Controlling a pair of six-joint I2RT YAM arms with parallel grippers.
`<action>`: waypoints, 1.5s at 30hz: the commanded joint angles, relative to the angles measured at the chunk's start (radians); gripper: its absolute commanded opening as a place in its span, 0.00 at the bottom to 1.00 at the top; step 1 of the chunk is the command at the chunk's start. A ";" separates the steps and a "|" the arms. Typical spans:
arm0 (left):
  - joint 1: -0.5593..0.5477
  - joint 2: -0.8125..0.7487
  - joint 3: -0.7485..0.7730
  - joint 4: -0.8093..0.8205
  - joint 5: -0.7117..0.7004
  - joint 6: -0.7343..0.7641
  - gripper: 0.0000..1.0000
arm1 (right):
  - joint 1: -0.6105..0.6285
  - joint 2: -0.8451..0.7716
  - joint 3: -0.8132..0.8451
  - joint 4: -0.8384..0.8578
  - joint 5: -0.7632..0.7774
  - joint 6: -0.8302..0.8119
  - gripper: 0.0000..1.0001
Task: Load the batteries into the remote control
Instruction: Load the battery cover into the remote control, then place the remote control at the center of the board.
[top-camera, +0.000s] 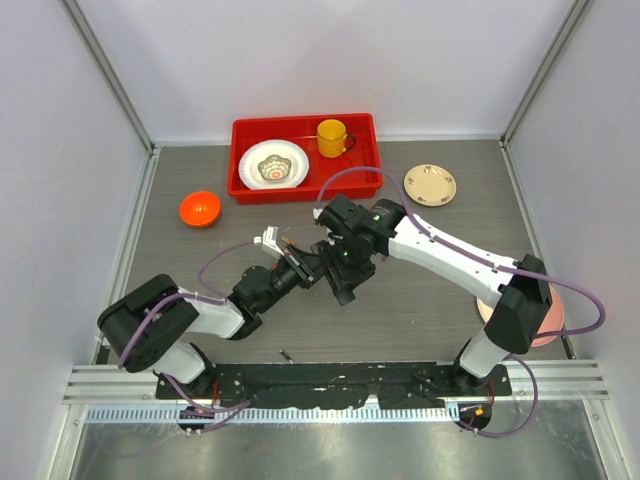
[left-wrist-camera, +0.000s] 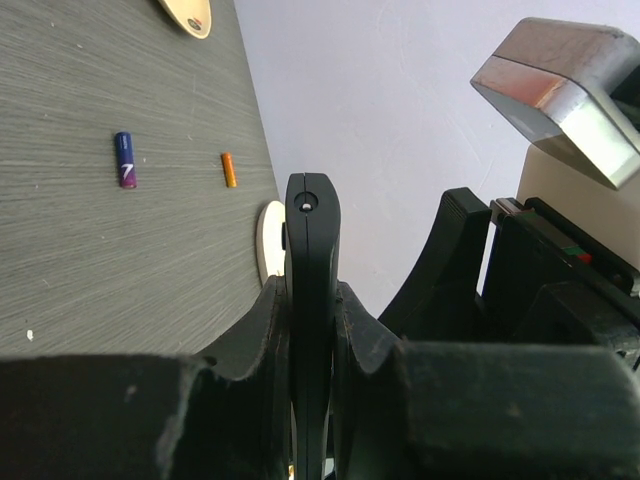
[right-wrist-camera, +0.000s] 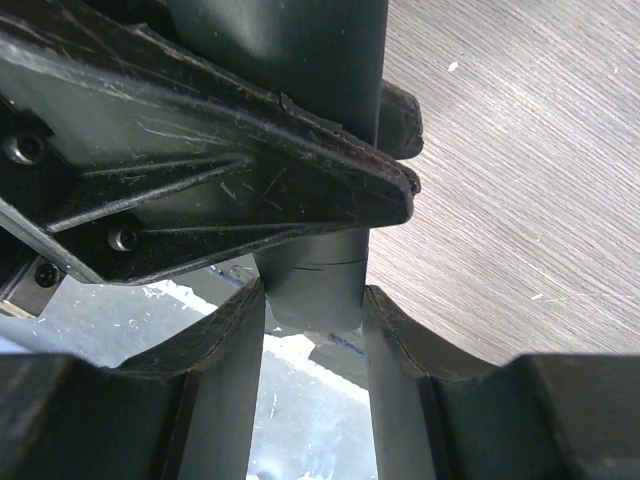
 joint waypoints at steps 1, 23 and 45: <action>-0.060 -0.008 0.032 0.309 0.127 -0.034 0.00 | -0.037 0.014 0.062 0.163 0.109 -0.002 0.11; 0.015 -0.051 0.027 0.165 0.058 0.077 0.00 | -0.037 -0.304 -0.053 0.157 -0.086 -0.011 0.66; 0.002 0.478 1.275 -2.031 -0.548 0.869 0.00 | -0.035 -0.649 -0.430 0.298 0.615 0.161 0.64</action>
